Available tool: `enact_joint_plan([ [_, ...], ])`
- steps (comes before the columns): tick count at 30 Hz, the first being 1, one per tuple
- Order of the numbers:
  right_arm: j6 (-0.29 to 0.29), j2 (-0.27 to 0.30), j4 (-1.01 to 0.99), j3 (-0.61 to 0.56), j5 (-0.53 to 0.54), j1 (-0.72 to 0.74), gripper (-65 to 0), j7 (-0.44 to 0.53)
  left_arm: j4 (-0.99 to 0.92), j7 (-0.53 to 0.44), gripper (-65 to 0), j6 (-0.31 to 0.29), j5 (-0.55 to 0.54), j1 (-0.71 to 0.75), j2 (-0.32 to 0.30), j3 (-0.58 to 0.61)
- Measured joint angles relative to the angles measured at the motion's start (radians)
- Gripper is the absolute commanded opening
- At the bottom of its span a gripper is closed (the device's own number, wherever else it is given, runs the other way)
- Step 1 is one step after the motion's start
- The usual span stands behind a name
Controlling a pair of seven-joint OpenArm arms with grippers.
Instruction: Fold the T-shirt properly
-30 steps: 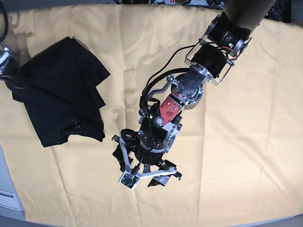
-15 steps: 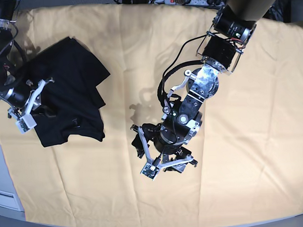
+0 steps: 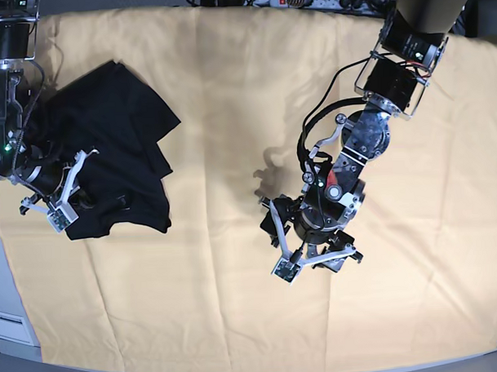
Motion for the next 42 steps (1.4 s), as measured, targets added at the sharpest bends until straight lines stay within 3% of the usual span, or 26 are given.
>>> enact_joint_plan([
  [5,-0.018,0.0,-0.093,0.0,-0.01,0.029,-65.0,0.024,0.0,0.021,-20.9,0.0,0.0,0.004,0.001,0.0],
  [7,-0.013,-0.001,-0.149,0.0,-0.036,0.037,-65.0,0.078,0.0,0.022,-20.9,0.0,0.0,0.006,0.002,0.0],
  [14,-0.071,-0.003,-0.274,0.0,-0.058,0.084,-65.0,0.148,0.0,0.021,-20.9,0.0,0.0,0.005,0.001,0.0],
  [16,-0.111,-0.006,-0.277,0.0,-0.097,0.083,-65.0,0.185,0.0,0.021,-20.9,0.0,0.0,0.006,0.001,0.0],
  [21,-0.278,-0.014,-0.279,0.0,-0.194,0.097,-65.0,0.264,0.0,0.021,-20.9,0.0,0.0,0.006,0.001,0.0],
  [24,-0.391,-0.016,-0.279,0.0,-0.201,0.098,-65.0,0.257,0.0,0.021,-20.9,0.0,0.0,0.006,0.001,0.0],
  [27,-0.444,-0.016,-0.279,0.001,-0.161,0.114,-65.0,0.18,0.0,0.021,-20.9,-0.019,0.001,0.005,0.001,0.0],
  [29,-0.427,-0.017,-0.276,0.02,-0.078,0.137,-65.0,0.105,0.0,0.021,-20.9,-0.035,-0.002,0.006,0.001,0.0],
  [32,-0.286,-0.02,-0.215,0.093,0.049,0.137,-65.0,0.039,0.0,0.022,-20.9,-0.045,-0.003,0.006,0.001,0.0],
  [35,-0.07,-0.02,-0.154,0.219,0.214,0.117,-65.0,-0.07,0.0,0.024,-20.9,-0.071,-0.003,0.006,0.0,0.0],
  [36,-0.002,-0.018,-0.135,0.264,0.307,0.109,-65.0,-0.134,0.0,0.023,-20.9,-0.086,-0.019,0.006,-0.002,0.0],
  [37,0.028,-0.011,-0.119,0.302,0.426,0.097,-65.0,-0.196,0.0,0.022,-20.9,-0.115,-0.048,0.005,-0.003,0.0],
  [38,0.022,-0.001,-0.107,0.334,0.558,0.082,-65.0,-0.25,0.0,0.021,-21.1,-0.146,-0.081,0.005,-0.002,0.0],
  [40,0.022,0.019,-0.095,0.393,0.771,0.052,-65.0,-0.38,0.0,0.021,-29.4,-0.225,-0.142,0.006,-0.002,0.0],
  [42,0.021,0.03,-0.093,0.443,0.958,0.017,-65.0,-0.527,0.006,0.026,-50.5,-0.297,-0.172,0.006,-0.002,0.0],
])
